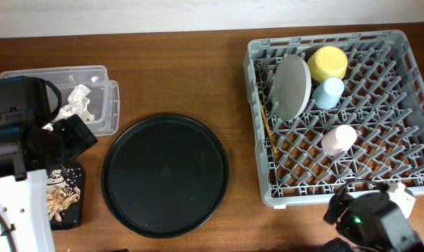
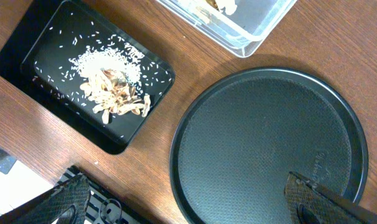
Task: Sort waste into correct bins and load items into the dishwasher rack
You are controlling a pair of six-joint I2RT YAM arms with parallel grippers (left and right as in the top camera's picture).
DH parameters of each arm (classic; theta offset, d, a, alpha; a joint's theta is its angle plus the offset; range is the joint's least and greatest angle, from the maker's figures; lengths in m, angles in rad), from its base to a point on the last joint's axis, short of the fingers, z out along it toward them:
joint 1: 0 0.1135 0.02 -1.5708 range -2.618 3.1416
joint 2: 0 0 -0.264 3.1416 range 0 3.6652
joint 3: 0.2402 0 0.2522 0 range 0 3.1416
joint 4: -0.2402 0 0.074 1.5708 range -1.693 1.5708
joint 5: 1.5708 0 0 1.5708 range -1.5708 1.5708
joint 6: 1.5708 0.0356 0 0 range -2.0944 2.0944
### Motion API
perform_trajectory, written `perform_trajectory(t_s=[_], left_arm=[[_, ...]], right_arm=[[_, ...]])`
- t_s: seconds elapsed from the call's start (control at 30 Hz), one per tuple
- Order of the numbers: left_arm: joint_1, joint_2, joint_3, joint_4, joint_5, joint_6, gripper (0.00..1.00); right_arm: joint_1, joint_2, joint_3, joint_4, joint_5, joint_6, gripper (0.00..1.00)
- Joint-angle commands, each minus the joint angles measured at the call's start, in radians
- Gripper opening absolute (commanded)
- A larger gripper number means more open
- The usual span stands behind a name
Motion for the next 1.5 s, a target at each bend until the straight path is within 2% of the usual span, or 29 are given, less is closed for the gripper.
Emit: perform_trajectory(t_s=[0.0, 0.13, 0.2, 0.37, 0.43, 0.57, 0.63, 0.8, 1.2, 1.47], left_arm=[[0.006, -0.012, 0.010, 0.000, 0.003, -0.009, 0.99], [0.006, -0.012, 0.010, 0.000, 0.003, -0.010, 0.99], [0.006, -0.012, 0.010, 0.000, 0.003, -0.009, 0.99], [0.006, -0.012, 0.010, 0.000, 0.003, -0.009, 0.99], [0.006, -0.012, 0.010, 0.000, 0.003, -0.009, 0.99], [0.006, -0.012, 0.010, 0.000, 0.003, -0.009, 0.99], [0.006, -0.012, 0.010, 0.000, 0.003, -0.010, 0.99], [0.006, -0.012, 0.010, 0.000, 0.003, -0.009, 0.99], [0.006, -0.012, 0.010, 0.000, 0.003, -0.009, 0.99], [0.006, -0.012, 0.010, 0.000, 0.003, -0.009, 0.99]], right_arm=[[-0.095, -0.103, -0.022, 0.165, 0.026, -0.071, 0.98], [-0.232, -0.253, -0.156, 0.444, -0.091, -0.286, 0.98], [-0.290, -0.332, -0.263, 0.546, -0.139, -0.337, 0.98], [-0.377, -0.476, -0.588, 0.843, -0.235, -0.345, 0.98], [-0.384, -0.532, -0.789, 1.117, -0.286, -0.345, 0.98], [-0.384, -0.571, -0.990, 1.463, -0.335, -0.345, 0.98], [-0.393, -0.571, -1.041, 1.551, -0.350, -0.345, 0.98], [-0.436, -0.571, -1.094, 1.564, -0.361, -0.362, 0.98], [-0.478, -0.571, -1.094, 1.513, -0.348, -0.927, 0.98], [-0.478, -0.571, -1.094, 1.513, -0.343, -0.947, 0.98]])
